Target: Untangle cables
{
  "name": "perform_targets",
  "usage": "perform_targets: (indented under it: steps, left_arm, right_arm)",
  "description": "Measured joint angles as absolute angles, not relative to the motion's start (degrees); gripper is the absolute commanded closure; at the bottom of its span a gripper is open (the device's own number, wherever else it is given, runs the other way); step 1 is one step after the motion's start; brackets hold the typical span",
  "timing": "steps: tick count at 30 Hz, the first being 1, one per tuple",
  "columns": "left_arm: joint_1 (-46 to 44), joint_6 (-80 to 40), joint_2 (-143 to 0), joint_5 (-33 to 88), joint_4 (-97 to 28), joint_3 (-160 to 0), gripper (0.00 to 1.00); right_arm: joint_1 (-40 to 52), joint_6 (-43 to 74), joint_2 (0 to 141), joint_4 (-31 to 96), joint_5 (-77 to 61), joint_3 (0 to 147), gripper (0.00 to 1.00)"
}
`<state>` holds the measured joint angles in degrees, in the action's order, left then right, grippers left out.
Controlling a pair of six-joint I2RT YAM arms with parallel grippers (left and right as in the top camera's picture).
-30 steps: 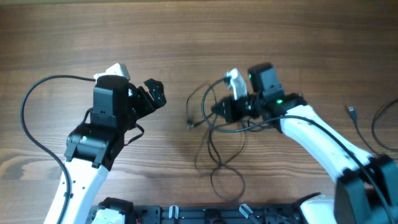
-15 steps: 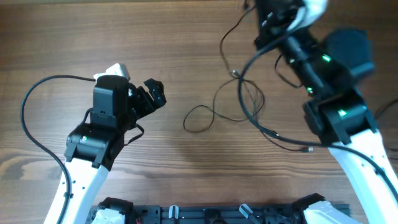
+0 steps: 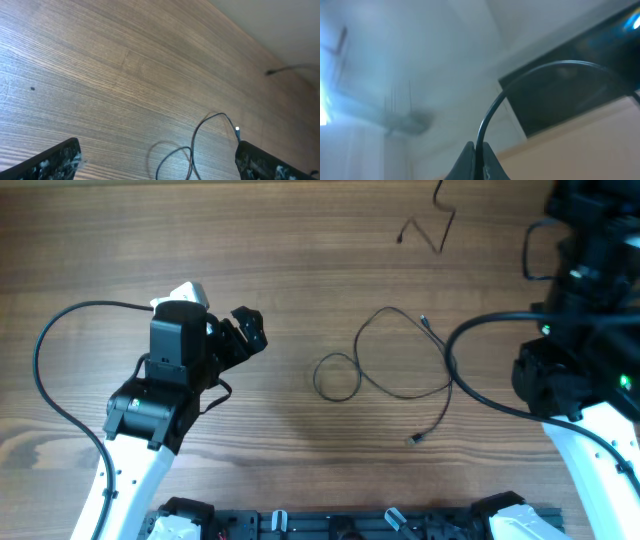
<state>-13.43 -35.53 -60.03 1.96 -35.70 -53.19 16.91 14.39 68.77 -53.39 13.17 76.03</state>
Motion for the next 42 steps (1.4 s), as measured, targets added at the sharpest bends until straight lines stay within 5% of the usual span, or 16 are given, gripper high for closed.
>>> perform_targets:
  steps: [12, 22, 26, 39, 42]
  left_arm:
    - [-13.43, -35.53, -60.03, 1.96, -35.66, -53.19, 0.00]
    - [-13.43, -35.53, -60.03, 1.96, -35.64, -53.19, 0.00]
    - [-13.43, -35.53, -60.03, 1.96, -35.66, -53.19, 0.00]
    - [-13.43, -35.53, -60.03, 1.96, -35.64, -53.19, 0.00]
    - [-13.43, -35.53, -60.03, 1.96, -35.64, -53.19, 0.00]
  right_arm:
    - [-4.40, 1.37, 72.51, -29.54, 16.34, 76.44, 0.96]
    - [-27.07, 15.33, 75.37, -35.99, 11.40, 76.42, 0.96]
    - [-29.30, 16.86, 75.53, -36.53, 9.45, 76.44, 0.96]
    - [-29.36, 12.08, 99.37, -1.76, 3.86, 76.95, 0.96]
    - [-29.36, 11.70, 104.71, 4.05, 3.79, 76.79, 0.85]
